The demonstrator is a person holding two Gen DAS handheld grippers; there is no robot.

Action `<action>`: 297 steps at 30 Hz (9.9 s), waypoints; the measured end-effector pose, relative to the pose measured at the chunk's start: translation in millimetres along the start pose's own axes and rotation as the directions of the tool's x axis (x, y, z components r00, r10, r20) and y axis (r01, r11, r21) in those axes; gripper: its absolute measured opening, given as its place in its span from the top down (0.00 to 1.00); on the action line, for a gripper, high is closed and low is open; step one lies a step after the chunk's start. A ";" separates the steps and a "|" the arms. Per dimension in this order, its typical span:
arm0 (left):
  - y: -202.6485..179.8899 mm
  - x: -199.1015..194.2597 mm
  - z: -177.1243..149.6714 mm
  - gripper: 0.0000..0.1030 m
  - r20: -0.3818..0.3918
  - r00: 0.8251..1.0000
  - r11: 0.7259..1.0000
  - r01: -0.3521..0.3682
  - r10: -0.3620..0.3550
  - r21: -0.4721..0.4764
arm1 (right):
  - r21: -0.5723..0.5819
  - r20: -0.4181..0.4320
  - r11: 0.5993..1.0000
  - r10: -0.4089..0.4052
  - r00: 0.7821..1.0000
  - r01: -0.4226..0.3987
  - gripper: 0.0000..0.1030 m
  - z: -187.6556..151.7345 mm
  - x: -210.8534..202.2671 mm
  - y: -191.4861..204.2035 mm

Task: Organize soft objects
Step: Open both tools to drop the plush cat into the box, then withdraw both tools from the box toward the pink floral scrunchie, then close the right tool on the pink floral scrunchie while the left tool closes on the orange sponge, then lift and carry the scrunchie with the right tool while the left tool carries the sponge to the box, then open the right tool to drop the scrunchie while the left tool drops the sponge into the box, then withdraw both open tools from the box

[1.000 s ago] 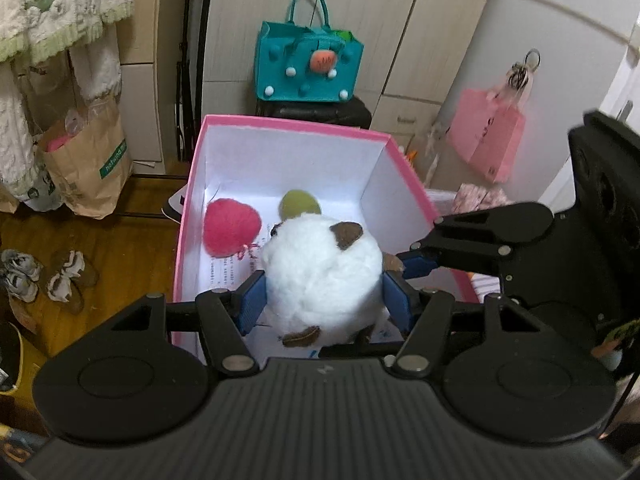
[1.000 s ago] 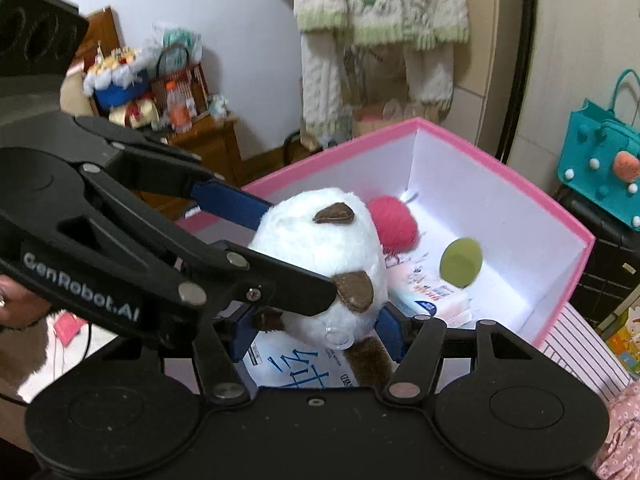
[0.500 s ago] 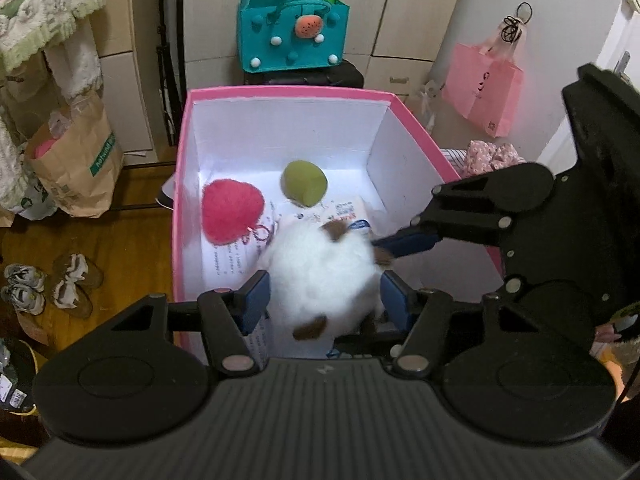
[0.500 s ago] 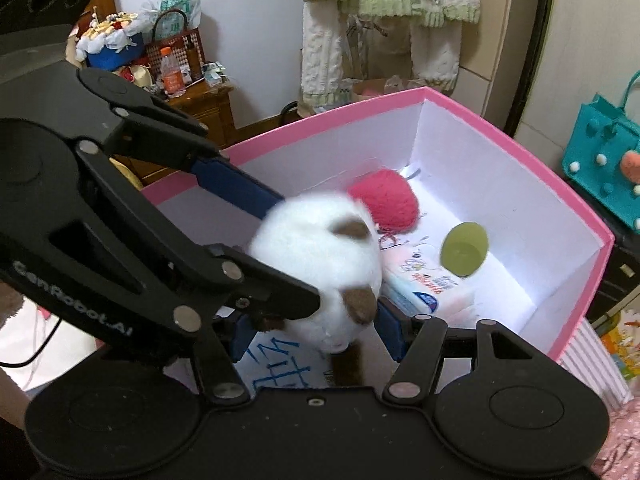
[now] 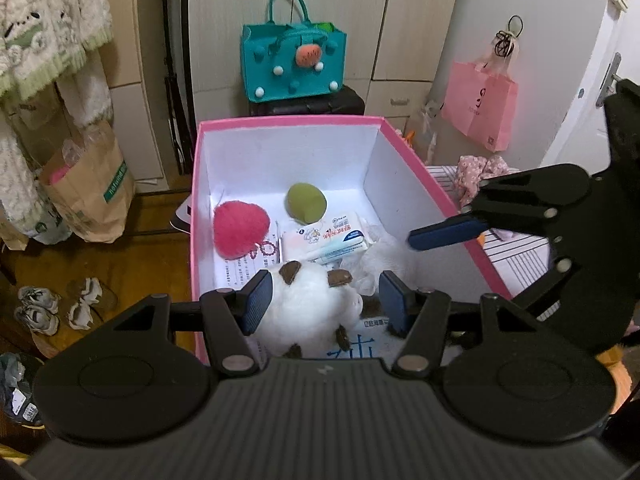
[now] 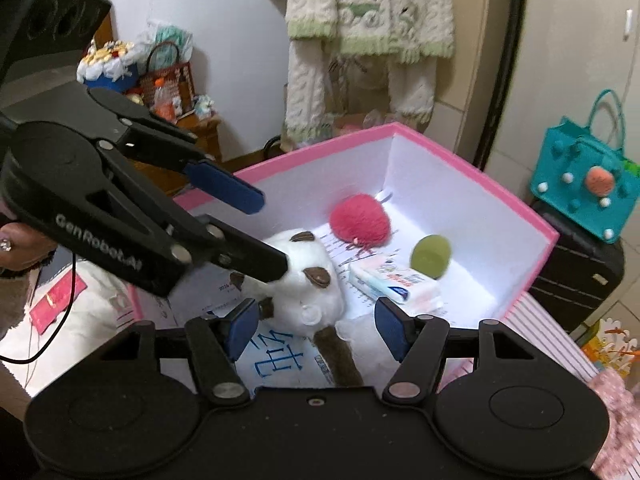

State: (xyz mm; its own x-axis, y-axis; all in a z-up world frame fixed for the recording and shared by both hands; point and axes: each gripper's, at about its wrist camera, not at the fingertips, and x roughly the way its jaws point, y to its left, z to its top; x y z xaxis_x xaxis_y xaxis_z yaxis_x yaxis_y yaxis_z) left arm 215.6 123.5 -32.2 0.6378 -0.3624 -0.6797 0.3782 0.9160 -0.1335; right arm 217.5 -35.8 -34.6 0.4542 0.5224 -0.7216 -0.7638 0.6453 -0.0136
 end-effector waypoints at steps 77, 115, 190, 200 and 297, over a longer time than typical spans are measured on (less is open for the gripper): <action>-232.2 116.6 -7.9 0.42 0.124 0.967 0.974 -0.224 0.222 0.007 | 0.208 0.231 0.952 -0.271 0.935 0.225 0.29 -152.2 -113.8 -174.3; -212.2 178.7 -19.7 0.61 0.096 0.961 0.964 -0.252 0.260 -0.087 | 0.187 0.146 0.936 -0.326 0.934 0.298 0.81 -139.8 -49.1 -195.3; -104.3 -56.0 -40.0 0.60 -0.240 0.963 0.985 0.144 -0.118 0.092 | 0.258 0.013 0.965 0.043 0.999 -0.045 0.74 -77.7 -160.3 9.1; -39.2 -36.5 -1.3 0.60 -0.087 0.987 0.991 0.134 -0.132 0.019 | 0.232 0.088 0.972 -0.040 0.995 0.018 0.74 -30.2 -145.4 -7.9; -140.1 -99.0 -9.4 0.25 -0.133 0.990 0.958 0.081 -0.046 0.274 | 0.095 0.028 0.995 -0.021 0.999 0.018 0.34 -63.1 -193.2 40.2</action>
State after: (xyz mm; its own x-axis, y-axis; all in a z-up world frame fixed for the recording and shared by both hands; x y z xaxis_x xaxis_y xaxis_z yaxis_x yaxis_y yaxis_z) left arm 93.1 32.6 47.0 0.5251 -0.3780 -0.7625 0.5981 0.8013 0.0146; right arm 70.1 -145.9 60.6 0.4828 0.5247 -0.7012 -0.7085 0.7046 0.0394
